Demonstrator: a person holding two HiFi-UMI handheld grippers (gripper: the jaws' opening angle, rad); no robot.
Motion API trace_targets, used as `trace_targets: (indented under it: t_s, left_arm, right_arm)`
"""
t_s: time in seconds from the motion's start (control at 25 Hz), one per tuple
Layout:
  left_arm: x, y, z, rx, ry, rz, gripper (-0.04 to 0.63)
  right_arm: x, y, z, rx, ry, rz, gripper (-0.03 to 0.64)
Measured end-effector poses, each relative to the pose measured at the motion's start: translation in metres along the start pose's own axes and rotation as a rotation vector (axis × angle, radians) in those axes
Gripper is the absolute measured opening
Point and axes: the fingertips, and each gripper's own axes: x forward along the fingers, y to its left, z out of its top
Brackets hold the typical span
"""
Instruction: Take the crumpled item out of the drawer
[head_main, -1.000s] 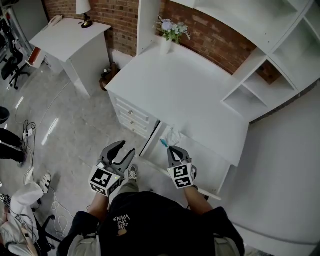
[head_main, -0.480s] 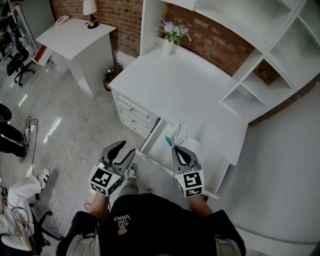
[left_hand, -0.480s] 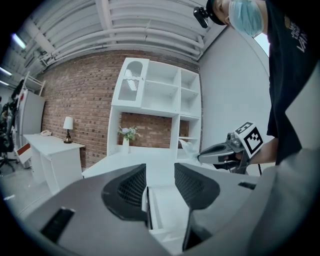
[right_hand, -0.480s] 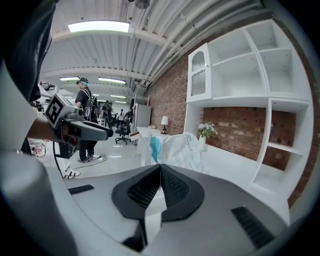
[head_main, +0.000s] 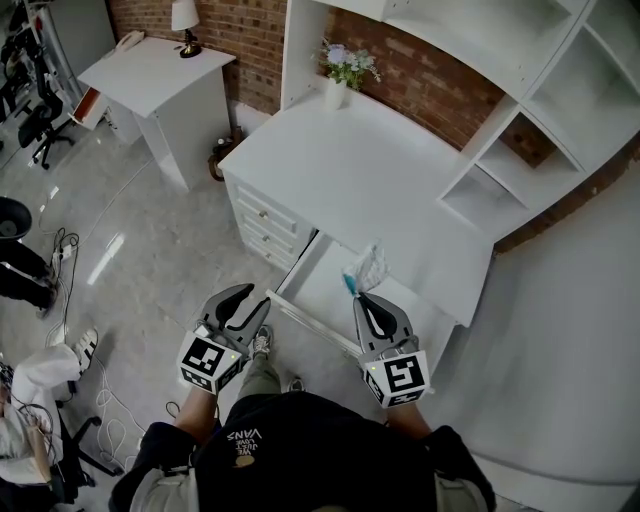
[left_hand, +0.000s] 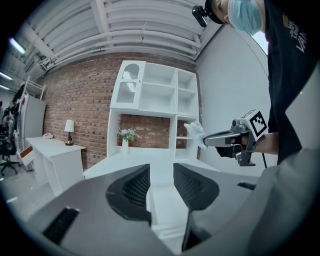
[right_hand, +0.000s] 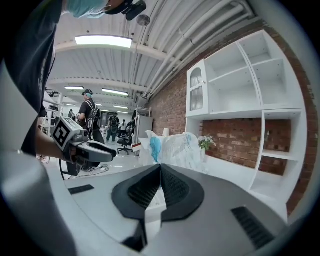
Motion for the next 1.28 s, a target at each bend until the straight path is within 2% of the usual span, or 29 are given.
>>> trace_targets:
  t_s: [0.32, 0.64, 0.88, 1.28]
  left_arm:
    - [-0.009, -0.023, -0.001, 0.007, -0.001, 0.011, 0.094]
    - [-0.016, -0.045, -0.004, 0.013, -0.009, 0.028, 0.035]
    - [-0.019, -0.057, -0.007, 0.003, -0.016, 0.045, 0.017]
    - [-0.028, -0.067, -0.011, 0.0, -0.027, 0.072, 0.012]
  right_arm:
    - [-0.032, 0.005, 0.018, 0.017, -0.069, 0.028, 0.005]
    - [-0.056, 0.008, 0.016, 0.014, -0.095, 0.059, 0.005]
    - [-0.067, 0.009, 0.01, 0.075, -0.105, 0.054, 0.005]
    - [-0.073, 0.019, 0.002, 0.048, -0.101, 0.092, 0.003]
